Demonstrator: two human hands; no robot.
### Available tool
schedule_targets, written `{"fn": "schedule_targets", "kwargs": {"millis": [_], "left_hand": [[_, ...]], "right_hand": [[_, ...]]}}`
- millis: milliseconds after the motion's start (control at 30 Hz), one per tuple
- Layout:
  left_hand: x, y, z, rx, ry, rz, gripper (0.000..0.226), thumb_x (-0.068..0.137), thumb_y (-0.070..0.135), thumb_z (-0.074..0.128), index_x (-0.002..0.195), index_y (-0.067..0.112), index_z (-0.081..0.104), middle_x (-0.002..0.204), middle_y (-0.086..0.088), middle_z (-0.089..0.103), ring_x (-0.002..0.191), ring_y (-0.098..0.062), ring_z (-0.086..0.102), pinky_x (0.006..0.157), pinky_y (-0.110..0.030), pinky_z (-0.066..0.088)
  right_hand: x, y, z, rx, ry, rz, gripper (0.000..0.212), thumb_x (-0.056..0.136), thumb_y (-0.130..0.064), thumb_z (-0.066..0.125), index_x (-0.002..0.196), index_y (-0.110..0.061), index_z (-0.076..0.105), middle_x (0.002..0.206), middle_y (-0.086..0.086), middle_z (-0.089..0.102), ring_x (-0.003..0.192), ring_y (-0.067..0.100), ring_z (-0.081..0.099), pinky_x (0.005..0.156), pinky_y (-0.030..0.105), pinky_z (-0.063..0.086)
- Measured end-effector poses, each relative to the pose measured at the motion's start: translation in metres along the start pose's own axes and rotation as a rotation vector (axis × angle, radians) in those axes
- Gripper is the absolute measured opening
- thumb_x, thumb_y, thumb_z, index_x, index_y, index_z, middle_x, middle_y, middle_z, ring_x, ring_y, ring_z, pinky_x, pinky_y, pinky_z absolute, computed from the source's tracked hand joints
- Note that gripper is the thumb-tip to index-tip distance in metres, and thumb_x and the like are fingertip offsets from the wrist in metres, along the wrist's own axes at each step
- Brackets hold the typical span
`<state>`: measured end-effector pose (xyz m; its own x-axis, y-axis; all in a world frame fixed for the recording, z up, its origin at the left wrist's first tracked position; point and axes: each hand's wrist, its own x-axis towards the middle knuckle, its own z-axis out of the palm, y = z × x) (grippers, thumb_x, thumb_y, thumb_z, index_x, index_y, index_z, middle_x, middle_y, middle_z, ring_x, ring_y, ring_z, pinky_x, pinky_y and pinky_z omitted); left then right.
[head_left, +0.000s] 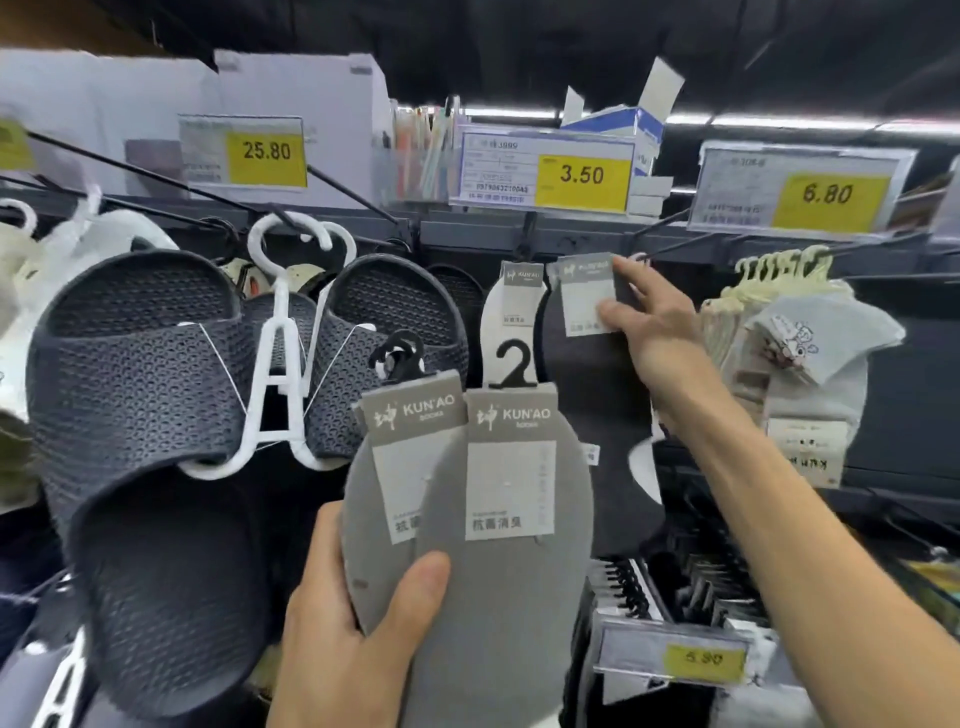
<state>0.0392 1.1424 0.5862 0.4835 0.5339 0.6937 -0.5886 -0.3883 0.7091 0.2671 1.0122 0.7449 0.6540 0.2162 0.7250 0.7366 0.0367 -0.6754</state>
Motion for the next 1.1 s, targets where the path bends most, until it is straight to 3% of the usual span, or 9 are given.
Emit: {"fn": "schedule_targets", "kwargs": {"millis": [233, 400, 500, 600, 667, 733, 833, 1000, 1100], "left_hand": [[-0.007, -0.002, 0.004, 0.025, -0.031, -0.057, 0.057, 0.055, 0.083, 0.067, 0.105, 0.06, 0.057, 0.091, 0.016, 0.075, 0.08, -0.001, 0.072, 0.069, -0.045, 0.055], [-0.006, -0.004, 0.006, -0.01, -0.025, -0.088, 0.054, 0.055, 0.082, 0.069, 0.102, 0.057, 0.059, 0.089, 0.013, 0.076, 0.077, -0.004, 0.073, 0.067, -0.043, 0.056], [-0.005, -0.007, 0.006, -0.051, -0.011, -0.109, 0.057, 0.053, 0.084, 0.069, 0.103, 0.058, 0.06, 0.093, 0.013, 0.076, 0.082, -0.005, 0.073, 0.07, -0.041, 0.055], [-0.003, -0.011, 0.005, -0.092, 0.012, -0.131, 0.056, 0.054, 0.083, 0.071, 0.103, 0.058, 0.061, 0.097, 0.011, 0.076, 0.087, -0.008, 0.073, 0.074, -0.044, 0.055], [-0.001, -0.014, 0.005, -0.102, 0.032, -0.14, 0.056, 0.054, 0.083, 0.071, 0.102, 0.057, 0.062, 0.099, 0.011, 0.075, 0.09, -0.009, 0.073, 0.079, -0.048, 0.055], [0.002, -0.016, 0.007, -0.117, 0.04, -0.14, 0.056, 0.054, 0.082, 0.072, 0.103, 0.057, 0.061, 0.1, 0.012, 0.075, 0.092, -0.009, 0.072, 0.081, -0.049, 0.054], [0.002, -0.015, 0.017, -0.183, 0.004, -0.171, 0.055, 0.057, 0.081, 0.071, 0.105, 0.058, 0.062, 0.105, 0.015, 0.075, 0.097, -0.005, 0.071, 0.081, -0.044, 0.052], [0.002, -0.016, 0.025, -0.215, -0.015, -0.28, 0.065, 0.058, 0.094, 0.053, 0.116, 0.065, 0.057, 0.135, 0.019, 0.06, 0.131, -0.005, 0.051, 0.113, -0.048, 0.033], [0.006, -0.013, 0.028, -0.169, -0.074, -0.291, 0.058, 0.064, 0.09, 0.049, 0.114, 0.062, 0.056, 0.122, 0.022, 0.067, 0.117, 0.002, 0.059, 0.101, -0.045, 0.042]], "right_hand": [[0.043, 0.025, 0.048, -0.141, -0.047, -0.093, 0.05, 0.096, -0.014, 0.053, 0.145, -0.02, 0.047, 0.139, -0.005, 0.057, 0.126, 0.01, 0.053, 0.112, 0.035, 0.041], [0.05, 0.041, 0.052, -0.358, -0.094, -0.098, 0.055, 0.096, -0.014, 0.052, 0.15, -0.021, 0.041, 0.148, -0.005, 0.05, 0.136, 0.014, 0.046, 0.113, 0.022, 0.03], [0.042, 0.029, 0.046, -0.42, -0.096, -0.054, 0.054, 0.096, -0.017, 0.055, 0.149, -0.019, 0.042, 0.143, 0.003, 0.055, 0.13, 0.019, 0.051, 0.112, 0.033, 0.037], [0.002, -0.005, 0.03, -0.235, 0.0, -0.075, 0.035, 0.095, -0.038, 0.054, 0.126, -0.024, 0.064, 0.112, -0.001, 0.068, 0.101, 0.012, 0.062, 0.093, 0.032, 0.049], [-0.051, -0.028, 0.012, -0.009, -0.083, -0.085, 0.035, 0.089, -0.054, 0.051, 0.104, -0.031, 0.072, 0.094, -0.005, 0.071, 0.084, 0.009, 0.066, 0.076, 0.031, 0.055], [-0.105, -0.044, 0.002, 0.025, -0.251, -0.1, 0.033, 0.082, -0.059, 0.056, 0.105, -0.04, 0.071, 0.094, -0.011, 0.072, 0.079, 0.004, 0.067, 0.069, 0.024, 0.058], [-0.147, -0.042, 0.002, 0.012, -0.389, -0.096, 0.036, 0.074, -0.049, 0.071, 0.11, -0.048, 0.065, 0.105, -0.018, 0.072, 0.09, 0.004, 0.069, 0.073, 0.027, 0.06], [-0.143, -0.029, -0.009, 0.18, -0.312, 0.004, 0.032, 0.079, -0.026, 0.077, 0.108, -0.038, 0.069, 0.106, -0.01, 0.075, 0.093, 0.012, 0.073, 0.074, 0.022, 0.058], [-0.142, -0.03, -0.014, 0.185, -0.346, 0.025, 0.036, 0.078, -0.029, 0.074, 0.111, -0.04, 0.069, 0.108, -0.011, 0.075, 0.093, 0.01, 0.073, 0.071, 0.019, 0.057]]}}
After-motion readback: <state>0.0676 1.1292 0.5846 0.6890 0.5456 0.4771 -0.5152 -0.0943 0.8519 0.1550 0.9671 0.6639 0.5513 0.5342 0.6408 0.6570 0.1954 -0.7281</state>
